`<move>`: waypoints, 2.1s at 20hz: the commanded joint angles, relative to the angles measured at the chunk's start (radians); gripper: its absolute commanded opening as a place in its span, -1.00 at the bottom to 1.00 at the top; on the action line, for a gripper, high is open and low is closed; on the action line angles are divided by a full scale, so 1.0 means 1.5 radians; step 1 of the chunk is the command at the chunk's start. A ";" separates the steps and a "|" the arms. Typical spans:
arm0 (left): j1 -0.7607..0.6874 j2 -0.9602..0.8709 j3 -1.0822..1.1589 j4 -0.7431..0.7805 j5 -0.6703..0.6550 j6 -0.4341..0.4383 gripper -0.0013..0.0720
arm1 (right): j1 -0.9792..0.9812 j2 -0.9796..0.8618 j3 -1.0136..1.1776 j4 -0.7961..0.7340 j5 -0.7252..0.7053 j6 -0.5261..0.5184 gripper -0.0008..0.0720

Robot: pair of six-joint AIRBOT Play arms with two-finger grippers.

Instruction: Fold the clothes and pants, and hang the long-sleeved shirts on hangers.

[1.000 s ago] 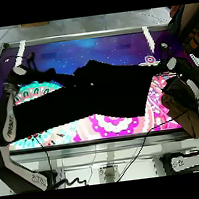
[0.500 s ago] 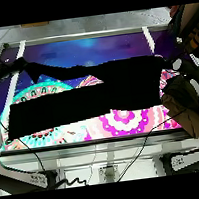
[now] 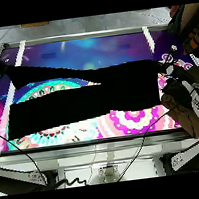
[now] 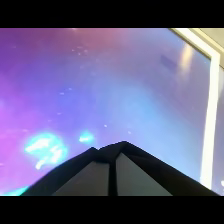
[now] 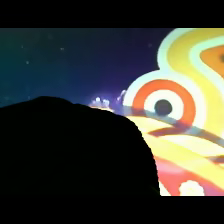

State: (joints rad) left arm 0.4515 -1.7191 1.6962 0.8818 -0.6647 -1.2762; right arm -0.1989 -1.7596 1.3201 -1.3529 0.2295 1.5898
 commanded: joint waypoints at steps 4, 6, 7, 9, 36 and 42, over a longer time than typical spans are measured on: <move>-0.003 0.001 0.023 -0.048 0.099 0.056 -0.93 | 0.000 -0.005 0.001 0.052 -0.096 0.001 -0.93; -0.033 0.001 0.039 0.012 0.011 0.164 -0.93 | 0.000 -0.005 0.001 0.052 -0.084 0.001 -0.93; -0.048 0.000 0.039 0.085 -0.052 0.178 -0.93 | 0.000 -0.005 0.001 0.052 -0.073 0.001 -0.93; -0.067 -0.009 0.039 0.282 -0.164 0.116 -0.92 | -0.001 -0.005 0.001 0.051 -0.055 0.000 -0.93; -0.045 -0.035 0.023 0.501 -0.254 -0.152 0.53 | -0.010 0.049 0.050 0.004 0.109 -0.007 0.90; 0.019 0.027 0.017 0.546 -0.486 -0.147 -0.92 | -0.069 0.227 0.061 -0.053 0.356 -0.026 -0.93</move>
State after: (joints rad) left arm 0.4389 -1.7145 1.7275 1.6775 -1.2224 -1.5036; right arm -0.2665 -1.5299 1.4048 -1.3773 0.5617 1.5635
